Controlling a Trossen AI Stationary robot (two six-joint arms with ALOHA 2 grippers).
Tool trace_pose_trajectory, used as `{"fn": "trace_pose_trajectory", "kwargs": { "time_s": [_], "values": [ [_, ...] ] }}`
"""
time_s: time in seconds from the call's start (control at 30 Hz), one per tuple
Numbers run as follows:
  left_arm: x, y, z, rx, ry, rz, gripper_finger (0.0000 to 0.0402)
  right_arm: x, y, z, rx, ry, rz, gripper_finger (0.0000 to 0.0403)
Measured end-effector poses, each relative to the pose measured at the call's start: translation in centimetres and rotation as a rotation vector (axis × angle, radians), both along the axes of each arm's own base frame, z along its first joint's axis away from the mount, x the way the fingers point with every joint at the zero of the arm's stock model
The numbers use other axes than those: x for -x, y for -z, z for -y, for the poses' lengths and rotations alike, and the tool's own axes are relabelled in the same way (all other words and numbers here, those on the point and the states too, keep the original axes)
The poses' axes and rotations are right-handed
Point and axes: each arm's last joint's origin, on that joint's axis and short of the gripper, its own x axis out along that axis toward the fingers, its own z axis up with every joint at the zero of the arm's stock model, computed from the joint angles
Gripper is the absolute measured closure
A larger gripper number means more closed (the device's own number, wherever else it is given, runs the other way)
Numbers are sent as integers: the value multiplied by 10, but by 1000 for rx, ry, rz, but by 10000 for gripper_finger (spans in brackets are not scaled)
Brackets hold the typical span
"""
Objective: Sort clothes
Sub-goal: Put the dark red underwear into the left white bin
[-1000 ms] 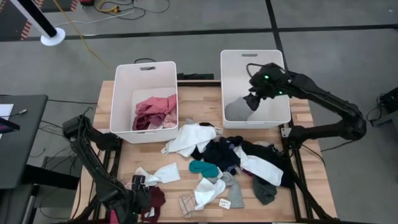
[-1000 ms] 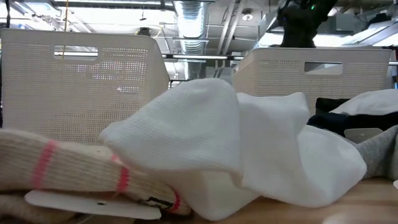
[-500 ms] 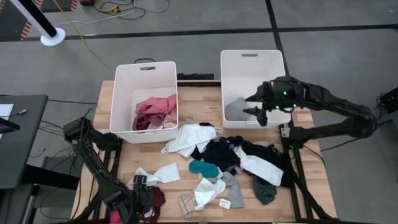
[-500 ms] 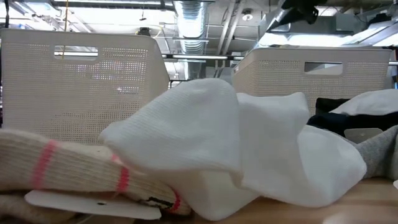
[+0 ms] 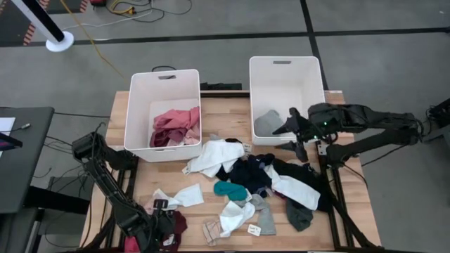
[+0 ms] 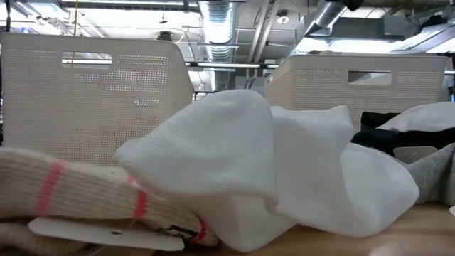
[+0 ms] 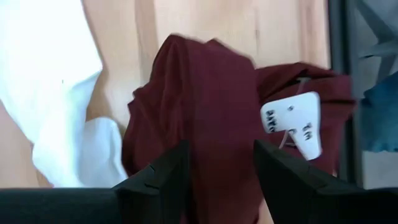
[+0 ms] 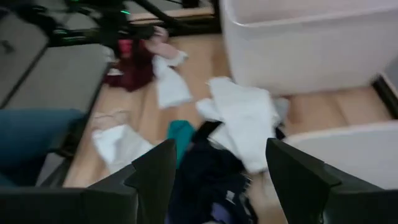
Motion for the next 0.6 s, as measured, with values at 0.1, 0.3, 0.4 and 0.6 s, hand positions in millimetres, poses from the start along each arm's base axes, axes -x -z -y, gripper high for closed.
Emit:
{"fn": "trace_pose_trajectory", "kwargs": {
  "time_s": [0.1,0.3,0.4,0.6],
  "values": [
    [1,6,-4,-8,-21,-13,229,-1,-3,-13,-9,-68,35,140],
    [-3,11,-8,-7,-25,-10,237,-5,-3,-35,-15,-145,60,140],
    [-6,13,-10,-4,-5,5,255,-10,1,-46,-1,-175,38,140],
    [-13,15,-11,13,43,32,310,-36,18,-73,11,-253,-16,140]
  ]
}}
